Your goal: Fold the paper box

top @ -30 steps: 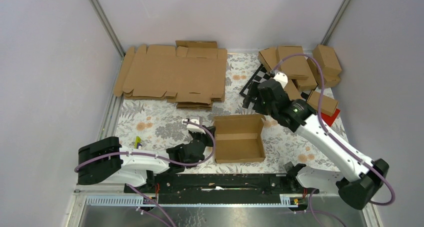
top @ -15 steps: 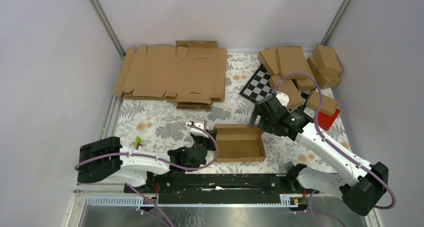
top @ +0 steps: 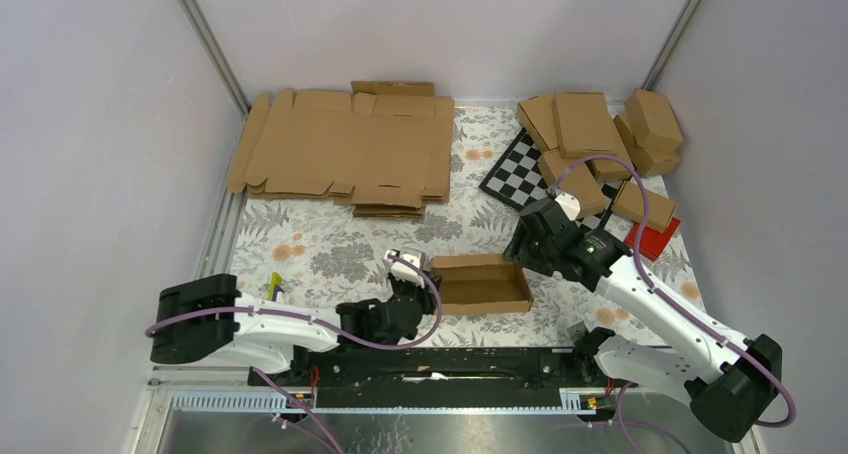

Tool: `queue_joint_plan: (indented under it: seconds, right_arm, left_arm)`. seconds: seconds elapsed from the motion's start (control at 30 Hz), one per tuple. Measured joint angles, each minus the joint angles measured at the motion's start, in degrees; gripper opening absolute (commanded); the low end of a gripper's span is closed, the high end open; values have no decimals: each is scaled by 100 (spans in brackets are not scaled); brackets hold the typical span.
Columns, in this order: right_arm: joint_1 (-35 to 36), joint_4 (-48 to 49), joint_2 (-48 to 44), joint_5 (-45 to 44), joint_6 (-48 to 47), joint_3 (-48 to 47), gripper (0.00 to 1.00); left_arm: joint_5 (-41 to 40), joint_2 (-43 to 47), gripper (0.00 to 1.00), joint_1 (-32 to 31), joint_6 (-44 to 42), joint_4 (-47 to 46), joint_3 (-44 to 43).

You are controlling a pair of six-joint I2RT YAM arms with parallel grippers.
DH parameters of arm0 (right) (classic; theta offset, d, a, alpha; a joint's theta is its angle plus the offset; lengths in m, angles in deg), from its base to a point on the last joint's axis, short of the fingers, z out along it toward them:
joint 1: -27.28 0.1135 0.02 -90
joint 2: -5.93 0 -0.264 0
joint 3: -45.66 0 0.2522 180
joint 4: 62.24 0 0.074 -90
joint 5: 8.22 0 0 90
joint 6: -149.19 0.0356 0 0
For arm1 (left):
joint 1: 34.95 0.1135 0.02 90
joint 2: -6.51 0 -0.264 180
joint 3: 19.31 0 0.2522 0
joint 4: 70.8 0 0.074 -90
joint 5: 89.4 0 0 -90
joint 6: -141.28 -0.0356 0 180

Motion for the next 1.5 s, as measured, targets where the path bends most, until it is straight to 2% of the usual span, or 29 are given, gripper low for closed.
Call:
queue_joint_plan:
  seconds: [0.07,0.4,0.6,0.7,0.83,1.03,1.1,1.3,1.5]
  right_arm:
    - [0,46,-24,2,7,28,54]
    - [0,153,-275,15,11,245,54]
    - [0,201,-387,48,4,350,55]
    - [0,227,-411,57,-13,389,56]
    - [0,264,-476,221,-83,492,56]
    - [0,109,-636,520,-192,610,59]
    - [0,2,-686,568,-221,682,59]
    - [0,-251,-861,857,-232,986,61]
    - [0,-341,-876,955,-234,1130,66]
  left_arm:
    - [155,160,51,0,-44,254,0]
    - [1014,2675,98,-4,144,2181,-83]
    - [1493,3556,99,39,590,3335,-494]
    - [1753,3471,99,195,1005,3877,-844]
    - [2352,2986,99,721,1558,4374,-1187]
    - [3919,2636,99,2105,2096,4315,-918]
    - [4271,2553,99,2376,2181,4245,-804]
    - [5125,1996,99,2496,2203,4000,-774]
    - [5541,1552,99,2496,2168,3893,-772]
